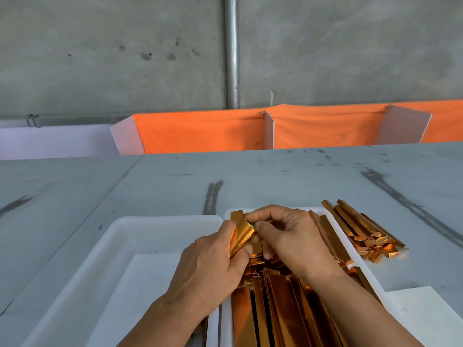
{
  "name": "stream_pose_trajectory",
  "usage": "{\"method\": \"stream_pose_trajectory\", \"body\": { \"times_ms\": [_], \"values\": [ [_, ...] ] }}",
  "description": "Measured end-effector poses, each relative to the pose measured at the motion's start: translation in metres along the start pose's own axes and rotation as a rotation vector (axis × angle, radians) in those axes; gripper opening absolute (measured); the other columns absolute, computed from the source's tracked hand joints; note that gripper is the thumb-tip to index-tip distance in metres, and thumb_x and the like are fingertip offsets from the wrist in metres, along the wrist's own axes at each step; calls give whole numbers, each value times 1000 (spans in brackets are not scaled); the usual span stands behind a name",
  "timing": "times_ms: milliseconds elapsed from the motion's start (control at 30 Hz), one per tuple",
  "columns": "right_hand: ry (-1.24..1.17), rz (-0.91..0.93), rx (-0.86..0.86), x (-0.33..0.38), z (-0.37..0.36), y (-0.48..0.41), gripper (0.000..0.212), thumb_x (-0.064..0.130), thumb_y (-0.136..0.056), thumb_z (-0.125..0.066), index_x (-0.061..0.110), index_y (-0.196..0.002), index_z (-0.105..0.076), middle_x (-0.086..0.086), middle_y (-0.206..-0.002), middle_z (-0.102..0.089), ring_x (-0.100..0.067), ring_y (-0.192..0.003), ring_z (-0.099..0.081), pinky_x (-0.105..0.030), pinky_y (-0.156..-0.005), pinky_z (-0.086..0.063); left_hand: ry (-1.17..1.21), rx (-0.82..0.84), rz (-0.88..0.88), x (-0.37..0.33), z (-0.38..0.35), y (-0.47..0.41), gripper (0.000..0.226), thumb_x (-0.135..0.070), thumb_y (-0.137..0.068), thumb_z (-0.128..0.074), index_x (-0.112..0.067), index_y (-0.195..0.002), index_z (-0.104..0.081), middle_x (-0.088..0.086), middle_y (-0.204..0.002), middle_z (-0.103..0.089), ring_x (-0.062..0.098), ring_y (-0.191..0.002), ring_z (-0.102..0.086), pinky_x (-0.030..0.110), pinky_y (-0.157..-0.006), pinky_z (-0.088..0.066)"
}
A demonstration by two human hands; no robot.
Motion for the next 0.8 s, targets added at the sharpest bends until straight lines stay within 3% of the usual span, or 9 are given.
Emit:
{"method": "stream_pose_trajectory", "body": {
  "times_ms": [100,167,300,533,800],
  "values": [
    [-66,-52,48,-1,-1,0,26,9,-98,-57,27,-98,-76,-2,-73,-73,-14,-49,-58,-25,-56,-52,44,-5,-12,-2,1,-1,53,-80,-78,-21,-43,-114,-33,-17,-72,-52,0,-66,-57,13,-55,-42],
    [-91,-53,86,-1,-4,1,25,12,-97,-58,28,-107,-75,-3,-80,-74,-15,-51,-58,-24,-58,-52,111,-10,19,-2,3,-1,57,-80,-76,-23,-45,-121,-30,-15,-70,-54,-2,-65,-58,13,-52,-43],
    [-72,-31,98,-1,-9,2,26,17,-95,-63,27,-117,-72,-8,-83,-74,-11,-52,-58,-21,-57,-52,164,-24,38,-2,3,-1,55,-71,-79,-27,-40,-124,-32,-14,-62,-49,-11,-64,-55,11,-46,-39],
    [-81,-9,83,-1,-8,2,26,19,-95,-63,31,-117,-71,-2,-77,-73,-2,-51,-58,-17,-54,-50,192,4,39,-2,3,-3,57,-76,-76,-22,-39,-118,-35,-14,-67,-55,-7,-62,-56,12,-48,-39],
    [-77,11,67,-4,-9,2,24,23,-94,-63,32,-114,-72,1,-75,-74,-10,-47,-58,-18,-56,-52,168,-27,24,-3,3,-2,53,-75,-80,-20,-41,-119,-32,-14,-66,-56,-5,-64,-58,13,-49,-41]
  ]
}}
Point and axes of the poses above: each hand's wrist, its own y-axis away from the middle knuckle, its own z-axis out of the back of the hand, x = y × z, the point moved 3 cm from there along -y, towards the middle knuckle
